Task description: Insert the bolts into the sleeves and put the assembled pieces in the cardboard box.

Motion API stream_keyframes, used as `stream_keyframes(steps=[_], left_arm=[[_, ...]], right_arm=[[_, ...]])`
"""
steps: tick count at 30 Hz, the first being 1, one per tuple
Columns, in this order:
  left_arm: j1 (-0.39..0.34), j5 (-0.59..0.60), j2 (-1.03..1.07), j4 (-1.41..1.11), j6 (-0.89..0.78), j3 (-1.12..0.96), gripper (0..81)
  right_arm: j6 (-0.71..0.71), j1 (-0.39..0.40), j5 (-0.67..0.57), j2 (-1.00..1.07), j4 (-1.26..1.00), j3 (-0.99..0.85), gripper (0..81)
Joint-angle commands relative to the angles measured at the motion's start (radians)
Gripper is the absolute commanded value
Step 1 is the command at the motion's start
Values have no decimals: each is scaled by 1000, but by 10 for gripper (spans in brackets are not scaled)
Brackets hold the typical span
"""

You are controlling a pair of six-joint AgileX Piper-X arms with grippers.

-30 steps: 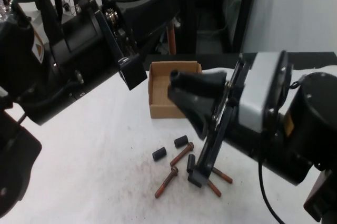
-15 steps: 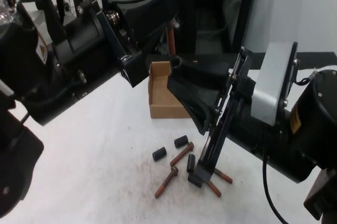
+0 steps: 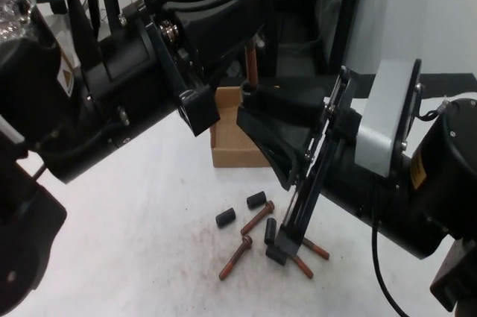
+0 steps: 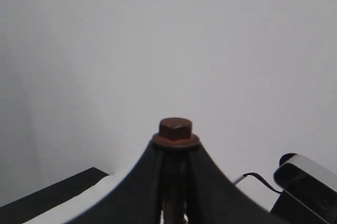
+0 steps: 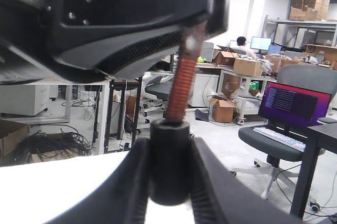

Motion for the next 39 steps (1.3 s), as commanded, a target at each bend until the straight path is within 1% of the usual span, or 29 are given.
stream_keyframes(steps=[1,4,11,16,20,27,39], left_arm=[[-5,3,-5,-11,19,-12,2],[-5,3,-5,-11,19,-12,2],[-5,3,-5,-8,27,-12,2],[-5,-6,-5,-8,27,-12,2],[-5,-6,-5,-8,27,-12,2],[-5,-4,-5,-3,27,-12,2],[-5,-4,-5,16,27,-12,2]], right_arm=[[5,-6,10,-2,-12,-2,8],[18,-25,7,-2,-12,-2,8],[27,-22,2,-2,-12,-2,8],[27,-21,-84,-2,0,-2,8],[27,-21,-84,-2,41,-2,8],[27,-21,-77,-2,41,-2,8],[27,-21,-78,-2,-15,-5,8]])
